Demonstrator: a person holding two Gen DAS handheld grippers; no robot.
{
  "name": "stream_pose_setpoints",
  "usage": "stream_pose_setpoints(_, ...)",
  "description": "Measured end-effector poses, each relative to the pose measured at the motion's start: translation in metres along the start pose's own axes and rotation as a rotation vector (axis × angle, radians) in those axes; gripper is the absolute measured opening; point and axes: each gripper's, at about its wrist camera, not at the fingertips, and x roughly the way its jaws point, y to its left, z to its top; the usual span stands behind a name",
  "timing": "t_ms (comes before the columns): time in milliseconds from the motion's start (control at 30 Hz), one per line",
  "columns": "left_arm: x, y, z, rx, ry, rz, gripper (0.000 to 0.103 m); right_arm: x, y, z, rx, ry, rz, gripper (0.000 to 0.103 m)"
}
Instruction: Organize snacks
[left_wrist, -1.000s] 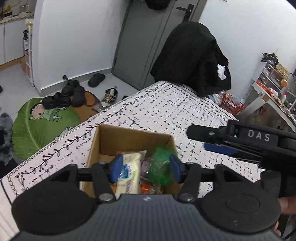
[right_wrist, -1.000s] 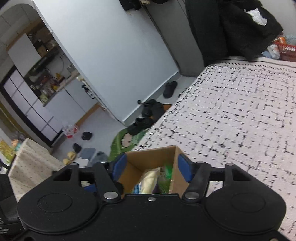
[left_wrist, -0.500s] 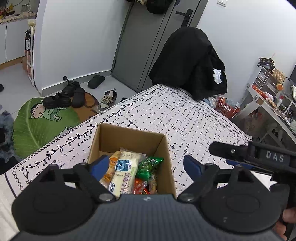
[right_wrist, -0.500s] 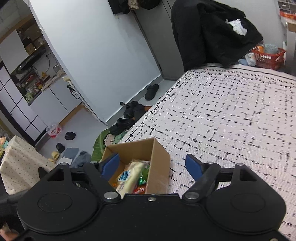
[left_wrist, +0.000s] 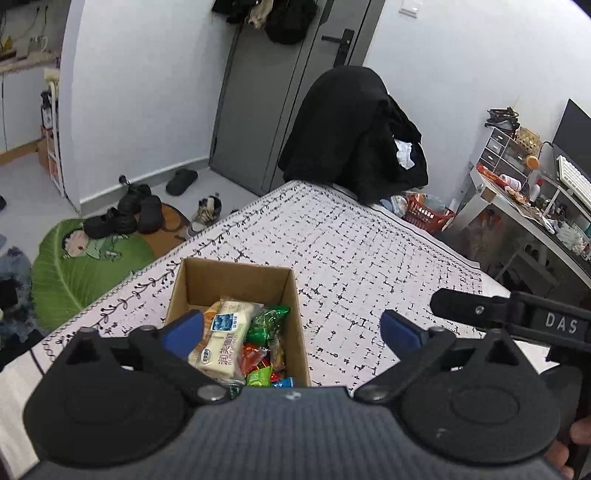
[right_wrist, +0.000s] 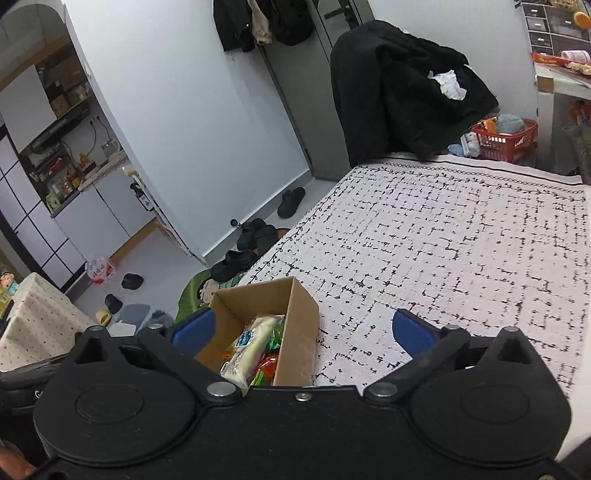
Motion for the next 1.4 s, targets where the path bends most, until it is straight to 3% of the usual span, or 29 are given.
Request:
stream_pose_setpoints(333, -0.038, -0.025, -0.014, -0.035, -0.012, -0.001, 0.103, -0.053, -0.011, -0.002, -0.036, -0.031, -0.013, 0.103)
stream_pose_setpoints(800, -0.098, -0.066, -0.032, 0.031, -0.075, 0.021, 0.103, -0.119, -0.034, -0.023, -0.077, -0.077, 0.007, 0.103)
stream_pose_setpoints(1400, -0.154, -0.083, -0.063, 0.076, -0.123, 0.063, 0.103, -0.159, -0.032, -0.049, -0.150, -0.080, 0.039, 0.103)
